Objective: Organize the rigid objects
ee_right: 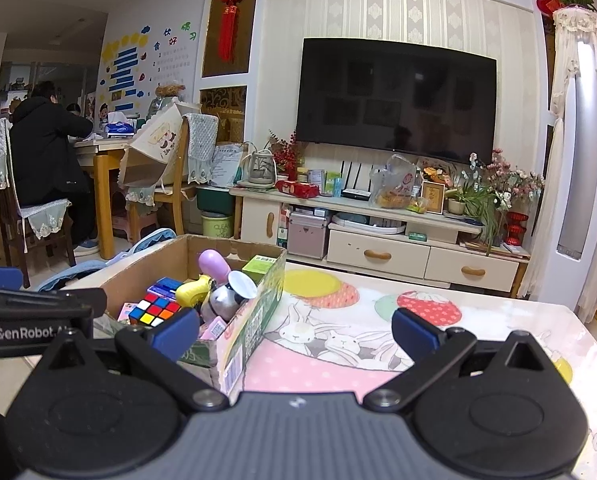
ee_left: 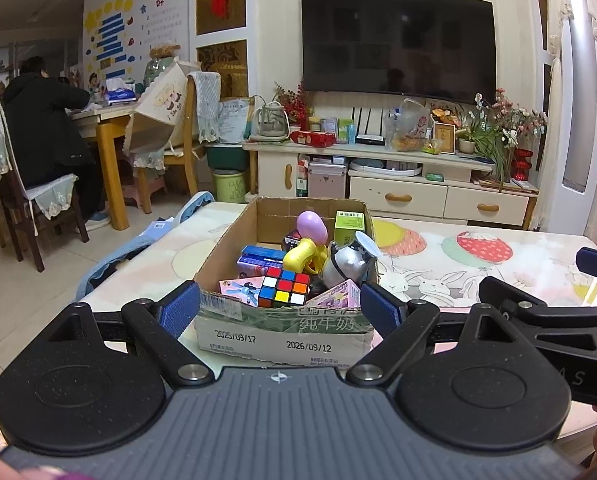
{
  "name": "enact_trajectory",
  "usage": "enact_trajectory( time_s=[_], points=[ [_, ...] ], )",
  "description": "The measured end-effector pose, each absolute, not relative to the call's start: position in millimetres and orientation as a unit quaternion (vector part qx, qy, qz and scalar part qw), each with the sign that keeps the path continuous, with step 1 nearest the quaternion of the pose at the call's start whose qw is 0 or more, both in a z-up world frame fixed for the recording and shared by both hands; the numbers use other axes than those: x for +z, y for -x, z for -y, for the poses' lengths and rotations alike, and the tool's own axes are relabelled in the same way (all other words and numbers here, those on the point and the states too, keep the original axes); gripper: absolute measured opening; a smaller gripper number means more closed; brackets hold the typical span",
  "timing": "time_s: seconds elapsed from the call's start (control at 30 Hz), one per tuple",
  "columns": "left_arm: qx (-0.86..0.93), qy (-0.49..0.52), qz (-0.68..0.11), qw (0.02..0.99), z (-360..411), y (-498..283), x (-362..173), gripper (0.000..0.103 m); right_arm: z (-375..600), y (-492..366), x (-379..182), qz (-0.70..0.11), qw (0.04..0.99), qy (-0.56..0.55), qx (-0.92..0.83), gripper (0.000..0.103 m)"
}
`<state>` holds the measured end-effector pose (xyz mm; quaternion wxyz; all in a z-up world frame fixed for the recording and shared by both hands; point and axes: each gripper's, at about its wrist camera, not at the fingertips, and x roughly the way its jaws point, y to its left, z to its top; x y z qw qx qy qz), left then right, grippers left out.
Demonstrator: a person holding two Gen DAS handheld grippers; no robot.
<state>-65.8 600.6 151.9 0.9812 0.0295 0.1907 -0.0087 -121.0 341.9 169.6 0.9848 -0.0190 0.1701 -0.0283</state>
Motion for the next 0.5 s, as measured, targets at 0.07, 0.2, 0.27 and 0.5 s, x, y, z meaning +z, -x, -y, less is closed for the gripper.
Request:
enact_trajectory(
  time_s=[0.07,0.2,0.27,0.5],
  points=[
    [-0.008,-0.032,-0.189,0.981,-598.9,66.6,151.1,0.103,-342.1,121.0,169.1,-0.170,0.985,0.019,-0.029,0.102],
    [-0.009,-0.033,-0.191,0.981,-597.1,66.2,149.7,0.103,-340.8,121.4,167.2,-0.170,0.985,0.016,-0.031,0.102],
    [-0.011,-0.032,-0.193,0.981,-596.8,66.3,148.6,0.103,-339.5,121.3,165.9,-0.171,0.985,0.014,-0.031,0.102],
    [-0.021,-0.033,-0.187,0.982,-593.6,68.6,145.3,0.103,-334.7,121.4,160.3,-0.174,0.984,0.005,-0.034,0.102]
  ],
)
